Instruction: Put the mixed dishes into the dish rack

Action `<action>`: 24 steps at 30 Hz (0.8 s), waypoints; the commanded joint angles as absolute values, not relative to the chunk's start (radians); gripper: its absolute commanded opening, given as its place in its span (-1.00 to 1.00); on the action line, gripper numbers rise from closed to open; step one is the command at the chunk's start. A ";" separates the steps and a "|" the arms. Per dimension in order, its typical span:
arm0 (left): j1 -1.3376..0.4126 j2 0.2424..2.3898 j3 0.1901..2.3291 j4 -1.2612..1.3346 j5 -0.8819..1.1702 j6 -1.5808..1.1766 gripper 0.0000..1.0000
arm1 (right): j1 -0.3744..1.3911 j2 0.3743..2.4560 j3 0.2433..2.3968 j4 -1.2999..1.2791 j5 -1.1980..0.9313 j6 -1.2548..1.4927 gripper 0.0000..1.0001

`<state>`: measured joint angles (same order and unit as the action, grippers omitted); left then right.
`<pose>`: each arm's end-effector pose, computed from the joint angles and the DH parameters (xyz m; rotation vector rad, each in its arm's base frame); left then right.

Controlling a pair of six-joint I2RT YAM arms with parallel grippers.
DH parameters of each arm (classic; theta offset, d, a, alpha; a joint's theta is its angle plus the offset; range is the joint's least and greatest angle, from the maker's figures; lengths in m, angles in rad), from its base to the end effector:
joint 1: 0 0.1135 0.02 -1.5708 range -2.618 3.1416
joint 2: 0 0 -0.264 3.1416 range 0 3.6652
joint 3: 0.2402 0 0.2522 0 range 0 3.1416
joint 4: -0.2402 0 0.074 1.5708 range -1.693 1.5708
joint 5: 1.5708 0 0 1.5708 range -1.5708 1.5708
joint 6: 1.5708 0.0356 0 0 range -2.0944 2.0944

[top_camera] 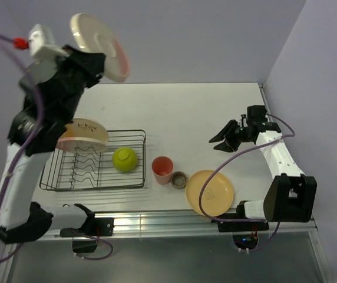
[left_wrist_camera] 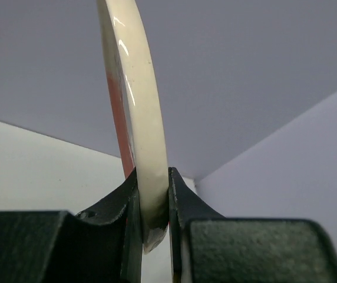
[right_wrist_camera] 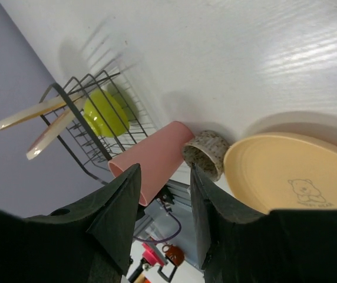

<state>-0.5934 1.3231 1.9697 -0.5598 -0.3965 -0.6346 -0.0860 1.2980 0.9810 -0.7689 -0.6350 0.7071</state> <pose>0.1910 -0.1122 0.5742 -0.3583 1.4877 -0.6940 0.2491 -0.0003 0.2576 0.8367 2.5637 1.0442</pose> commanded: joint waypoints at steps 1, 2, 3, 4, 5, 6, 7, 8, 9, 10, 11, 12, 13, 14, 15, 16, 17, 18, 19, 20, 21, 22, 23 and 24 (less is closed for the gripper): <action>-0.588 1.189 1.979 -0.641 -0.570 -0.889 -1.00 | -0.028 1.330 1.063 -0.695 -0.652 0.741 -0.08; -0.584 1.172 1.980 -0.722 -0.595 -0.958 -1.00 | -0.019 1.339 1.069 -0.692 -0.649 0.745 -0.08; -0.581 1.155 1.976 -0.751 -0.621 -0.978 -1.00 | -0.005 1.342 1.074 -0.683 -0.644 0.749 -0.08; -0.580 1.126 1.977 -0.785 -0.636 -1.003 -1.00 | -0.005 1.345 1.078 -0.680 -0.644 0.752 -0.08; -0.581 1.114 1.979 -0.819 -0.650 -1.047 -1.00 | 0.008 1.353 1.077 -0.675 -0.643 0.752 -0.08; -0.581 1.100 1.982 -0.901 -0.663 -1.075 -1.00 | 0.026 1.356 1.075 -0.673 -0.646 0.753 -0.08; -0.581 1.074 1.991 -0.941 -0.687 -1.110 -1.00 | 0.029 1.361 1.072 -0.670 -0.647 0.749 -0.08; -0.581 1.060 1.991 -0.972 -0.692 -1.153 -1.00 | 0.029 1.368 1.071 -0.670 -0.649 0.746 -0.08; -0.580 1.046 1.990 -1.033 -0.693 -1.175 -1.00 | 0.031 1.371 1.068 -0.673 -0.650 0.741 -0.08; -0.580 1.022 1.993 -1.075 -0.692 -1.213 -1.00 | 0.029 1.373 1.063 -0.675 -0.649 0.732 -0.08; -0.580 1.009 1.988 -1.109 -0.684 -1.282 -0.99 | 0.029 1.377 1.060 -0.676 -0.649 0.724 -0.08; -0.580 0.982 1.976 -1.132 -0.677 -1.302 -1.00 | 0.029 1.381 1.058 -0.678 -0.647 0.715 -0.08; -0.580 0.970 1.973 -1.194 -0.667 -1.327 -0.99 | 0.031 1.384 1.052 -0.678 -0.647 0.713 -0.08; -0.581 0.959 1.970 -1.234 -0.655 -1.401 -1.00 | 0.029 1.387 1.049 -0.678 -0.647 0.709 -0.08; -0.580 0.945 1.953 -1.261 -0.644 -1.425 -1.00 | 0.029 1.390 1.048 -0.677 -0.647 0.707 -0.08; -0.581 0.916 1.941 -1.308 -0.631 -1.452 -1.00 | 0.031 1.393 1.042 -0.670 -0.646 0.704 -0.09; -0.580 0.901 1.927 -1.330 -0.605 -1.518 -1.00 | 0.029 1.397 1.039 -0.667 -0.647 0.704 -0.09; -0.581 0.882 1.901 -1.350 -0.595 -1.543 -1.00 | 0.029 1.400 1.035 -0.663 -0.649 0.703 -0.09; -0.581 0.849 1.887 -1.365 -0.591 -1.564 -1.00 | 0.031 1.404 1.032 -0.660 -0.650 0.701 -0.09; -0.580 0.830 1.870 -1.374 -0.577 -1.586 -1.00 | 0.029 1.410 1.029 -0.657 -0.652 0.700 -0.09; -0.581 0.812 1.837 -1.374 -0.572 -1.601 -1.00 | 0.029 1.411 1.028 -0.654 -0.653 0.699 -0.09; -0.580 0.780 1.824 -1.374 -0.563 -1.618 -1.00 | 0.031 1.413 1.025 -0.653 -0.653 0.696 -0.09; -0.580 0.769 1.810 -1.373 -0.551 -1.621 -1.00 | 0.031 1.416 1.025 -0.652 -0.655 0.698 -0.09; -0.581 0.749 1.778 -1.374 -0.543 -1.624 -0.99 | 0.031 1.416 1.022 -0.649 -0.653 0.698 -0.09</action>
